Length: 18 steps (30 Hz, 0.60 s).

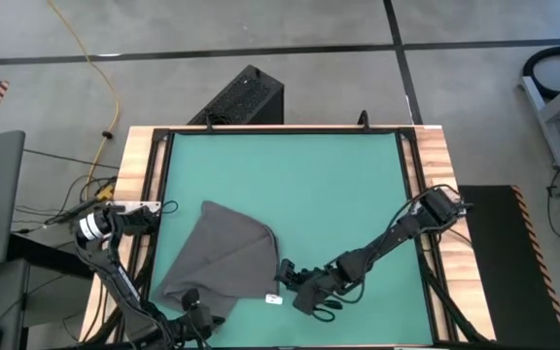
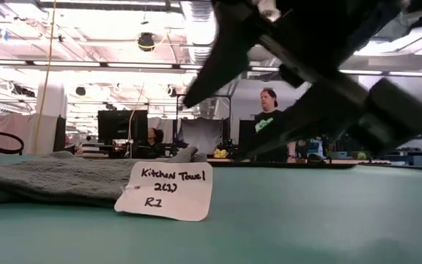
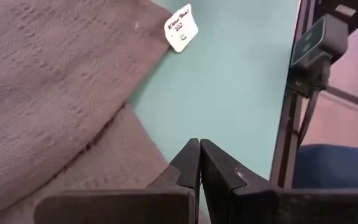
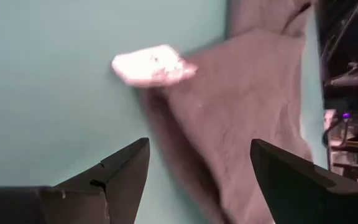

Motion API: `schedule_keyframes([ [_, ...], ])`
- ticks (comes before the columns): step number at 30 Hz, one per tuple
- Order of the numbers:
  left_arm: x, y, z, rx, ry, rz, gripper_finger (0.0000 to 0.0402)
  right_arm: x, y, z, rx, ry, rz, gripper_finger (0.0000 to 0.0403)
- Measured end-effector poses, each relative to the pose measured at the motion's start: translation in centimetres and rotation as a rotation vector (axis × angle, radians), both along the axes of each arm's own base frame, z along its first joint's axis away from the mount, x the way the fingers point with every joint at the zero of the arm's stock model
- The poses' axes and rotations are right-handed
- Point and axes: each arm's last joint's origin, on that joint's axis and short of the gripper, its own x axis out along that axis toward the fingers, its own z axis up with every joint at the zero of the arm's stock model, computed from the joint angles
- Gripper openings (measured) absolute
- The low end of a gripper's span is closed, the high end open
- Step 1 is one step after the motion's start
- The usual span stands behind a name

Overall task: Roll towel
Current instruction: Roll the gray towel

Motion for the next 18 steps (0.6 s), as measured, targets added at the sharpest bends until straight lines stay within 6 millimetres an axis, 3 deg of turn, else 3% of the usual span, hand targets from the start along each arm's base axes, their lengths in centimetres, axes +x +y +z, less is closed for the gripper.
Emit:
schedule_keyframes([
  [7, -0.1, 0.0, -0.1, 0.007, 0.029, -0.019, 0.0, 0.6, 0.0, -3.0, -0.095, 0.046, -0.001, 0.0305],
  [18, -0.1, 0.3, -0.3, 0.029, 0.084, -0.034, 0.0, 1.8, -0.8, -3.2, -0.175, -0.043, -0.031, 0.0305],
])
